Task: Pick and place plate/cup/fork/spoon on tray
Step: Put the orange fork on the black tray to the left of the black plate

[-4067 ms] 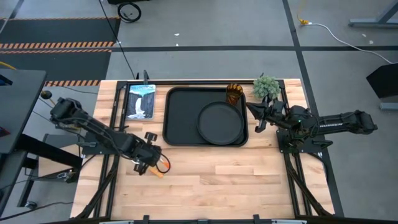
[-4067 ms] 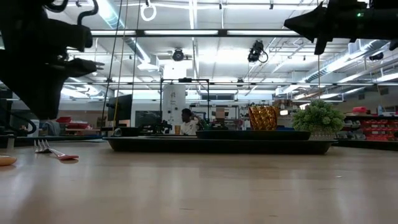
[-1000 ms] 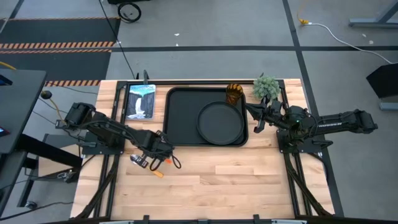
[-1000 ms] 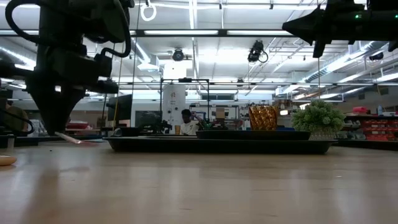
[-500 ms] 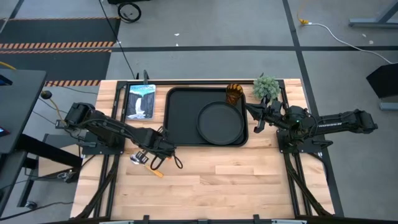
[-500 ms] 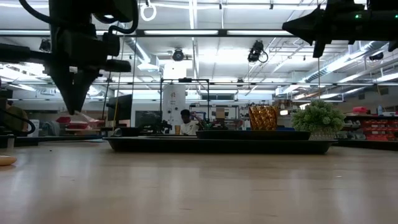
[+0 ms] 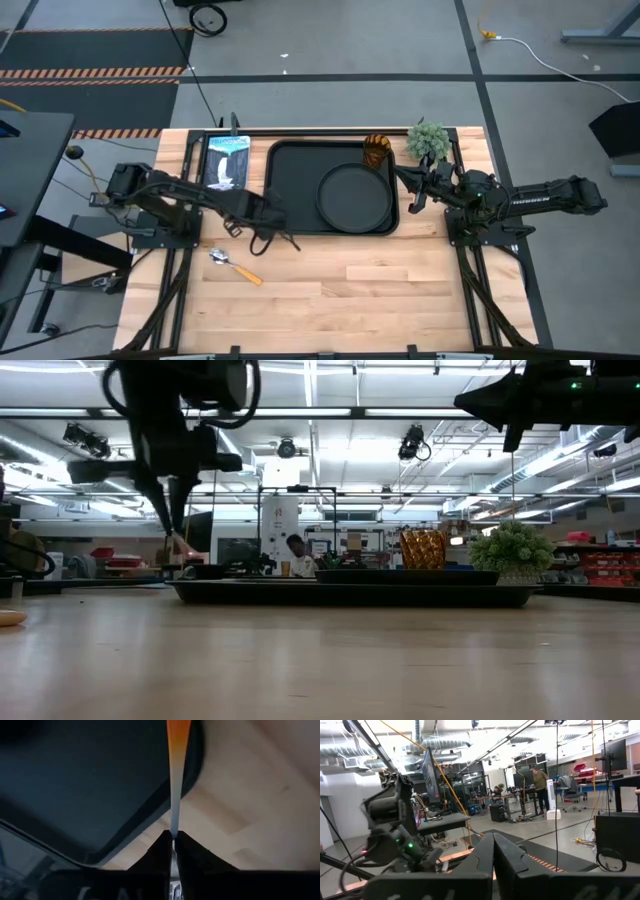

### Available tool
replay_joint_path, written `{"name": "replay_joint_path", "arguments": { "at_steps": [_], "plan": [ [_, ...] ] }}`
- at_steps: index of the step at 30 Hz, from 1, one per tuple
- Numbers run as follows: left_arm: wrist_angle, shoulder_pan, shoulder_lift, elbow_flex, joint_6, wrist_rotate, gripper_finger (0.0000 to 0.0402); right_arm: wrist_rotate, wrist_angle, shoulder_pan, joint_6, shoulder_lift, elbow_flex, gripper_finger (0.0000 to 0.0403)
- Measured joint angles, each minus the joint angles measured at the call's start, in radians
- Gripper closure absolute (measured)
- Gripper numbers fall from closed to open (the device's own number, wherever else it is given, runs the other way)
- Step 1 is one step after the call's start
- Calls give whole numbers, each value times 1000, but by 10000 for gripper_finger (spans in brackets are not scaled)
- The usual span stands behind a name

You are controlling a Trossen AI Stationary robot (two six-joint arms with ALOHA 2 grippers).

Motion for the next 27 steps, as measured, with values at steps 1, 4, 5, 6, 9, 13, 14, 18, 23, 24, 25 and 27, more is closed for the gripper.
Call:
{"name": "replay_joint_path", "arguments": {
  "at_steps": [1,4,5,6,9,13,14,18,23,24,25,27],
  "plan": [
    [14,17,0,0,37,-8,381,0,0,0,0,0,0,392],
    [83,72,0,0,141,-20,381,0,4,0,0,0,0,392],
    [108,93,0,0,176,-20,381,0,7,0,0,0,0,392],
    [135,114,0,0,212,-21,380,0,7,0,0,0,0,392],
    [222,175,0,0,329,-20,380,0,7,0,0,0,0,392],
    [339,254,0,0,499,39,381,0,7,0,0,0,0,392],
    [363,272,0,0,545,62,380,0,7,0,0,0,0,392],
    [472,331,0,0,692,128,380,0,7,0,0,0,0,392],
    [559,387,5,0,858,223,380,0,7,0,7,0,0,392],
    [572,393,14,0,902,237,379,0,7,0,9,0,0,392],
    [575,398,22,0,944,241,379,0,7,0,10,0,0,392],
    [582,404,52,0,1015,242,379,0,7,0,11,1,0,392]
  ]
}}
